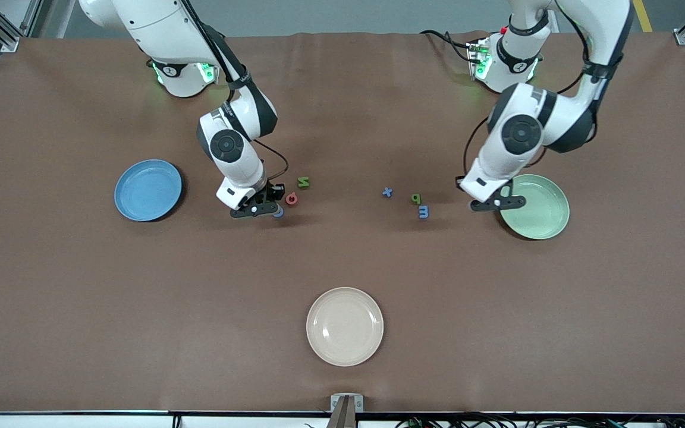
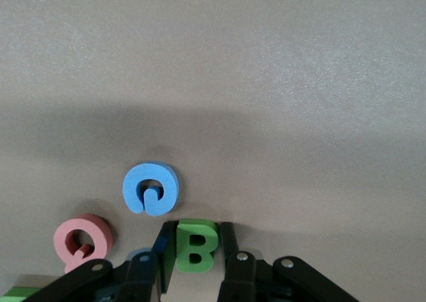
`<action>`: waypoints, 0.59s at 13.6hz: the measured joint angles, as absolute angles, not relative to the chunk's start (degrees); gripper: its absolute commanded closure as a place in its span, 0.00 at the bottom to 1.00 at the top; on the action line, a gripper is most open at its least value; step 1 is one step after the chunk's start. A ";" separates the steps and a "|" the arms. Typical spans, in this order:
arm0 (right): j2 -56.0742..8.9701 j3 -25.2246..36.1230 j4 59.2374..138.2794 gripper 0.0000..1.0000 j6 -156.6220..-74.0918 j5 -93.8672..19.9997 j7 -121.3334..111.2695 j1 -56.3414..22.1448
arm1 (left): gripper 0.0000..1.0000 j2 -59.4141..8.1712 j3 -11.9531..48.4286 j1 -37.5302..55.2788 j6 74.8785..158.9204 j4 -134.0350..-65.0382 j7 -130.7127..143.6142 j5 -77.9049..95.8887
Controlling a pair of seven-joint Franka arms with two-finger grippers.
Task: Sort uppercase to blue plate, lowercase to green plate
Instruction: 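Carry the u to the green plate while the right gripper grasps B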
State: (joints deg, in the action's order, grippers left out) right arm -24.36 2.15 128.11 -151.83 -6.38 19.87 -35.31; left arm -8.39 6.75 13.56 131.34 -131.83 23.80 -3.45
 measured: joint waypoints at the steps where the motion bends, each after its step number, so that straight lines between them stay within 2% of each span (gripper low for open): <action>1: -24.21 2.27 128.12 0.97 -151.61 -6.37 19.88 -35.31 | 0.80 -8.16 6.70 11.56 131.29 -132.39 20.44 -3.46; 5: -24.21 2.63 128.09 1.00 -151.37 -6.37 17.84 -34.58 | 0.80 -8.14 6.64 5.22 131.27 -133.35 11.22 -5.25; 8: -23.64 3.34 127.94 1.00 -147.77 -6.37 5.72 -27.90 | 0.80 -8.52 6.66 2.34 131.81 -133.74 7.85 -6.25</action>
